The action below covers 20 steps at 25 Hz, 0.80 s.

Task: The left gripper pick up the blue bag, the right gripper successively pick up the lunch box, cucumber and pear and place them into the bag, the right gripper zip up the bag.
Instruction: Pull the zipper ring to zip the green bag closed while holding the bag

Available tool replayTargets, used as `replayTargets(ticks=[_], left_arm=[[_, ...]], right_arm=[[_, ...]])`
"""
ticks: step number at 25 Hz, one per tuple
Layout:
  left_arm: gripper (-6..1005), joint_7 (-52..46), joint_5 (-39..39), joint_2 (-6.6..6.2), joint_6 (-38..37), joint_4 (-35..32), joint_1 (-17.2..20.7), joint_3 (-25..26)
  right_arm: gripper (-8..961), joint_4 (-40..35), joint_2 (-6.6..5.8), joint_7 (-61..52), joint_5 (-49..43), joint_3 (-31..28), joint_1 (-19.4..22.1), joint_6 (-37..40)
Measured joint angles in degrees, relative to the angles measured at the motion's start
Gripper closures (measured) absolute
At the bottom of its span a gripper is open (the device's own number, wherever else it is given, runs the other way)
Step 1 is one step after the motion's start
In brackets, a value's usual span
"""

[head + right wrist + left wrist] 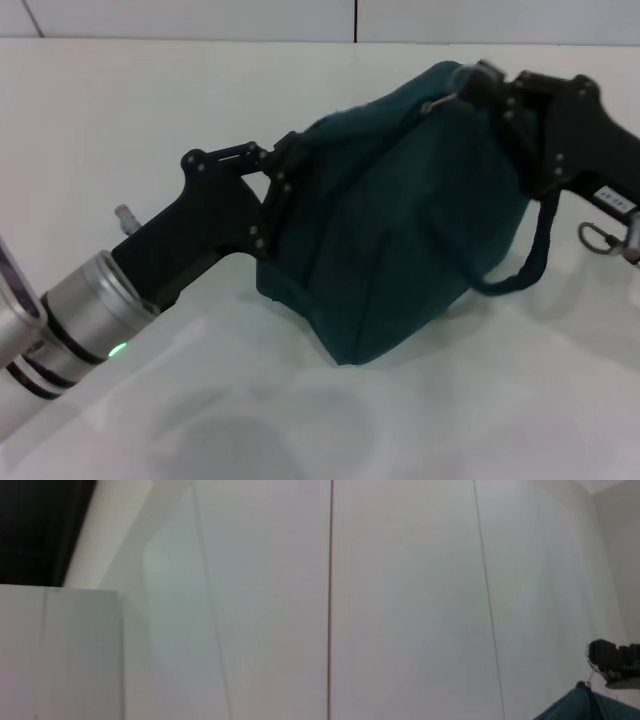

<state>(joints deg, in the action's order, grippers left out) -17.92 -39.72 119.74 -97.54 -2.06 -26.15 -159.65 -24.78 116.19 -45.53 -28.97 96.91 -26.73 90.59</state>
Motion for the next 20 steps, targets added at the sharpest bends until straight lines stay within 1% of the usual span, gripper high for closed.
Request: replayTargets(ticks=[3,9,15,20], left_arm=[[941,0.00,0.00,0.05,0.17,0.58,0.37,-0.07],[942,-0.01,-0.65,0.05,0.53,0.68,1.03,0.12],[942,-0.04,-2.12,0.01,1.37,0.78,1.34,0.52],[943,-0.30,-3.65,-0.16,1.75,0.92,1.39,0.51]], right_arm=[[942,2.02,-0.01,-0.39,2.96,-0.01,0.31,-0.07],[941,5.81,-0.35,-2.70,5.75,-0.54,0.31,-0.08],[941,7.83,-0.62,-2.81,6.58,-0.58,0.95,0.28],[941,8.26,-0.69,-2.81,6.60,-1.04,2.42,0.03]])
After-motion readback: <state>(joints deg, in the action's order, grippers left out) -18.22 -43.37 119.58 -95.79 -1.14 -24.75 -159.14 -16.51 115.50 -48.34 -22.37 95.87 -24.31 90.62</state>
